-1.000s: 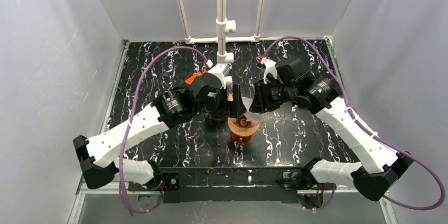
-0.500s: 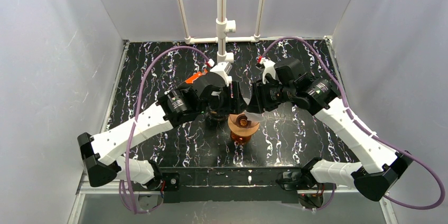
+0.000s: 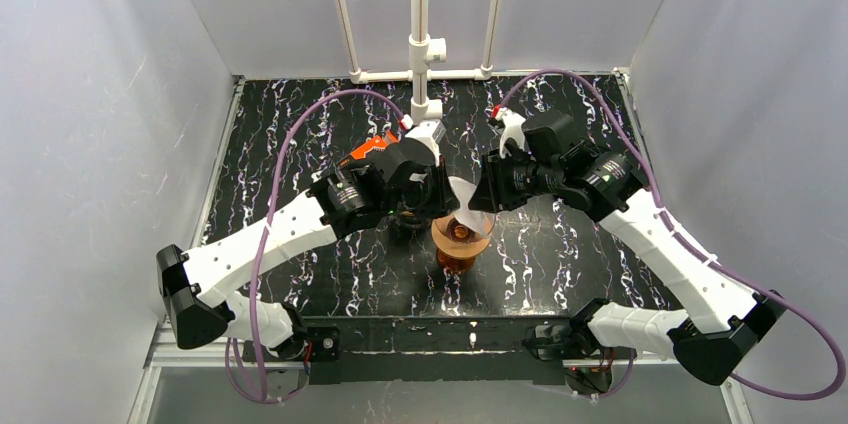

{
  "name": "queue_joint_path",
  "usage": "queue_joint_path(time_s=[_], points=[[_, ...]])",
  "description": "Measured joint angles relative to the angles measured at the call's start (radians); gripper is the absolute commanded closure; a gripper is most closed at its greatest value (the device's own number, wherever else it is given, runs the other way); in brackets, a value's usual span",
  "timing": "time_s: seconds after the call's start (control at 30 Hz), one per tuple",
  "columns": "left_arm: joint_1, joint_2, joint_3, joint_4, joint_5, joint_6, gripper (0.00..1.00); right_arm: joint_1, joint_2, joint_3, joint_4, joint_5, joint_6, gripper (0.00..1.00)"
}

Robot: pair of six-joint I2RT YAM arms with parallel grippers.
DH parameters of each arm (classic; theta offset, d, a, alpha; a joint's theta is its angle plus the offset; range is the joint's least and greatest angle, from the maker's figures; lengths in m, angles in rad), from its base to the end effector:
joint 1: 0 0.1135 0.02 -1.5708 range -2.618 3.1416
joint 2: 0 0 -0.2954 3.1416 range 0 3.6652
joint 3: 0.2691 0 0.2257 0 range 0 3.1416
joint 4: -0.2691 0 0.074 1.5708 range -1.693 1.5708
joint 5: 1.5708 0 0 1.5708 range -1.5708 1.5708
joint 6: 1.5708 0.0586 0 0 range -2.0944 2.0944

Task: Place the coffee filter in the dripper
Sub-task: Place the coffee filter in the coffee dripper.

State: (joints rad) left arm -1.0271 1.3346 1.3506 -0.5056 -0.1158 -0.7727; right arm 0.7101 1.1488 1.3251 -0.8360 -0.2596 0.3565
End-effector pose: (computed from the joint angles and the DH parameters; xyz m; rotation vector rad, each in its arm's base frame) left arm 0.1528 -0.2397 0.4020 0.2040 2.2003 -0.9587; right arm 0.1463 0.1456 0.4002 -0.5599 2.2815 0.8474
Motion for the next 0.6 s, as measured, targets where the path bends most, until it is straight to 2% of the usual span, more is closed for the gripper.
queue_joint_path(time_s=[0.6], points=[[-0.001, -0.050, 0.019, -0.147, -0.004, 0.093, 1.00, 0.000, -0.017, 0.008, -0.036, 0.119, -0.007, 0.77]])
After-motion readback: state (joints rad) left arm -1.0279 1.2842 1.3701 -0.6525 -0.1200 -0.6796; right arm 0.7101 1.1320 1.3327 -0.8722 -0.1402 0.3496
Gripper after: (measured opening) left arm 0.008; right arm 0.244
